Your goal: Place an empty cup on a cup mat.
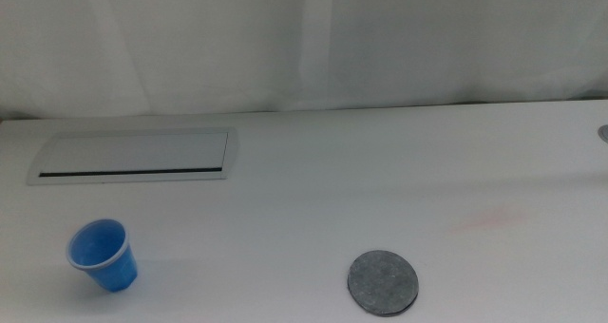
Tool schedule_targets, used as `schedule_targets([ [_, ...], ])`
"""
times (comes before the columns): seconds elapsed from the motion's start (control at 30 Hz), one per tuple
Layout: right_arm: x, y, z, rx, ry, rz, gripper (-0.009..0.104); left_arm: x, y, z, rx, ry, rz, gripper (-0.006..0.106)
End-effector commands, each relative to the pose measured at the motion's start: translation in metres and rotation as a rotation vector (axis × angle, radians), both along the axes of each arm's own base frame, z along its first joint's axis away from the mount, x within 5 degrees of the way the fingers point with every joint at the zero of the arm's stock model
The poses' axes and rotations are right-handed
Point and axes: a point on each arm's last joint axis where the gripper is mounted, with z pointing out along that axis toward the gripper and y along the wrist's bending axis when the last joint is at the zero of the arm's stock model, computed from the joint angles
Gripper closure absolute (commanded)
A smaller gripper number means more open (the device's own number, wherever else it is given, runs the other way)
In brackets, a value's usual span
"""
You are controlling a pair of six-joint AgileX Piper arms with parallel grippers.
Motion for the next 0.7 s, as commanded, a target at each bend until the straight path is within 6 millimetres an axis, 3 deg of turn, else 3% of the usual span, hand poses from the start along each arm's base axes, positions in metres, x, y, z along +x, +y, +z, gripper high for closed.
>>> schedule_targets([
  [0.0,-0.002,0.0,0.0,-0.001,-0.023,0.0,0.098,0.001,0.0,-0.012,-0.033,0.022,0.004,0.087],
  [0.1,-0.002,0.0,0.0,-0.001,-0.023,0.0,0.098,0.001,0.0,-0.011,-0.11,0.013,0.011,0.056],
  [0.2,-0.002,0.0,0.0,-0.001,-0.023,0.0,0.098,0.001,0.0,-0.011,-0.142,0.011,0.014,0.012],
  [0.23,-0.002,0.0,0.0,-0.001,-0.023,0.0,0.098,0.001,0.0,-0.011,-0.174,0.009,0.016,0.008],
  [0.5,-0.002,0.0,0.0,-0.001,-0.023,0.0,0.098,0.001,0.0,-0.007,-0.183,-0.029,0.015,0.008],
  [0.67,-0.002,0.0,0.0,-0.001,-0.023,0.0,0.098,0.0,0.0,0.013,-0.184,-0.094,0.009,0.008],
])
